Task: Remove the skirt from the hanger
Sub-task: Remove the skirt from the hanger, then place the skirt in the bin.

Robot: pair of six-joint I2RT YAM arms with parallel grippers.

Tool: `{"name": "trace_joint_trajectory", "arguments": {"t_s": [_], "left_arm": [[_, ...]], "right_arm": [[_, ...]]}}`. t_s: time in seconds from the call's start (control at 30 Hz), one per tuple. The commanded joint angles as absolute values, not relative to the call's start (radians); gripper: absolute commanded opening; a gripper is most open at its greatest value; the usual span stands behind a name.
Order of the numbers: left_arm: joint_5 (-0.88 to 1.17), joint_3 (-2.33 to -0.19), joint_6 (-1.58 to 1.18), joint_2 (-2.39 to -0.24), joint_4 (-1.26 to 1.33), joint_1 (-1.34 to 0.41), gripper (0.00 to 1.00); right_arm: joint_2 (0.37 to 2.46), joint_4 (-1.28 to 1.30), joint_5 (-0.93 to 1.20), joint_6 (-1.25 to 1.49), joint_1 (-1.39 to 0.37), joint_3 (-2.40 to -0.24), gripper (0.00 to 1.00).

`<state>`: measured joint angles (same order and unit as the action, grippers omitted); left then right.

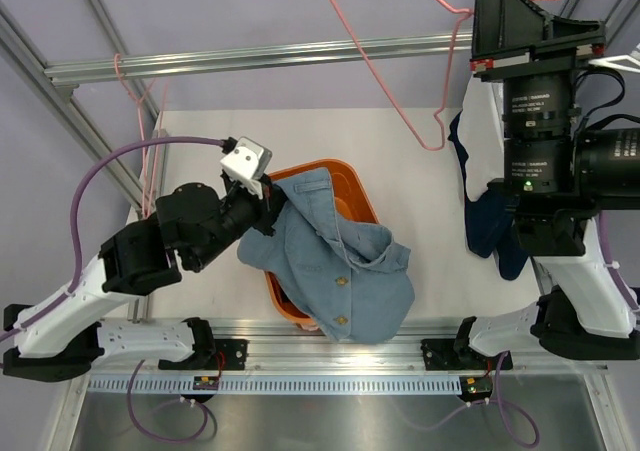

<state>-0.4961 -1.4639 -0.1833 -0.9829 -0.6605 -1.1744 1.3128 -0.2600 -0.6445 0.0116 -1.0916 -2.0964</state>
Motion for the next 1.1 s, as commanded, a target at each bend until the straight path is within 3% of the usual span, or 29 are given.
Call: {"name": "trace_joint_trajectory", "arguments": {"t_s": [0.0,0.37,0.83,1.07], "left_arm": [[-0.566,-1.589,-0.151,-0.965,-0.597,-1.170,0.00],[-0.612,-2.176,0.126,-1.189,-0.638,-1.170,0.00],[-0.519,-2.171,0.173,-1.305,-0.548,-1.157,0.00],[-0.468,-2.295,0.241,-1.377,-0.551,-1.140,0.00]], "right_arm": [[1.348,-0.295,-0.578,-0.027,-1.078,-2.160,0.00],[1.155,-0.236,-0.612,-0.089,-1.078,-2.000,0.00],[1.023,-0.210,-0.655,-0.150,-1.078,-1.855,0.00],[0.997,-0.203,-0.660,-0.163,-1.078,-1.838,0.00]]}}
